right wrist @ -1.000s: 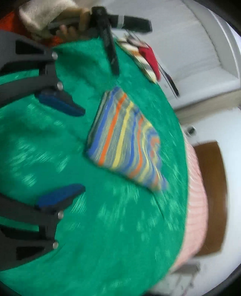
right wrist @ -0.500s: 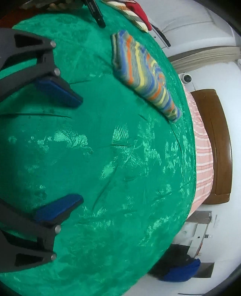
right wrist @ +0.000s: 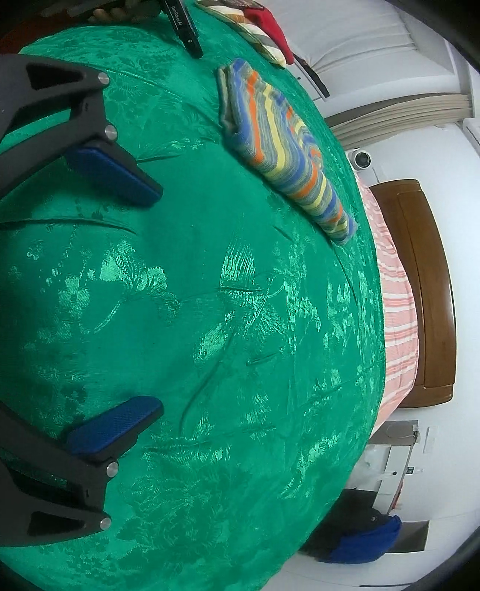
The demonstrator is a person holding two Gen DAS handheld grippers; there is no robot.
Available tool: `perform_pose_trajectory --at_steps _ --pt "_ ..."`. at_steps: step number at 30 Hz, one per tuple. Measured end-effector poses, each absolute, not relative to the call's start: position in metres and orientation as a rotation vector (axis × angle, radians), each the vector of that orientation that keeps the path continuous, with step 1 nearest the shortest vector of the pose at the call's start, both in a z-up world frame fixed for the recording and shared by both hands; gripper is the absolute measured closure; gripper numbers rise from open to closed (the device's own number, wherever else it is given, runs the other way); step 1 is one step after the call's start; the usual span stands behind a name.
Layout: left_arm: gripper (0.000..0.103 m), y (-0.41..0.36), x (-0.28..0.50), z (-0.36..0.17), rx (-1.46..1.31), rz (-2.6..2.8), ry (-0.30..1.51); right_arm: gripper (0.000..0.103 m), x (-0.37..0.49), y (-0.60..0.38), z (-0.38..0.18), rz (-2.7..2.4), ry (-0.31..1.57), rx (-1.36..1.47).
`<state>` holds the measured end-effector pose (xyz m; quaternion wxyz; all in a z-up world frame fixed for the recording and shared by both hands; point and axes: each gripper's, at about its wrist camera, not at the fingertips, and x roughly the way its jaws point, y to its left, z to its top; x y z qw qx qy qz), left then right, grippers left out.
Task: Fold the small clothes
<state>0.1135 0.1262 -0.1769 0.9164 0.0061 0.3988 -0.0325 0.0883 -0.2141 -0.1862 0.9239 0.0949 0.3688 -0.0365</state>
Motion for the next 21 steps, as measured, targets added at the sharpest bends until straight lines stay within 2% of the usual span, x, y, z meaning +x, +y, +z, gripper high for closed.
perform_pose_trajectory --at_steps 21 --pt "0.0 0.1258 0.112 -0.1776 0.023 -0.061 0.817 0.0 0.0861 -0.214 -0.1866 -0.074 0.749 0.195"
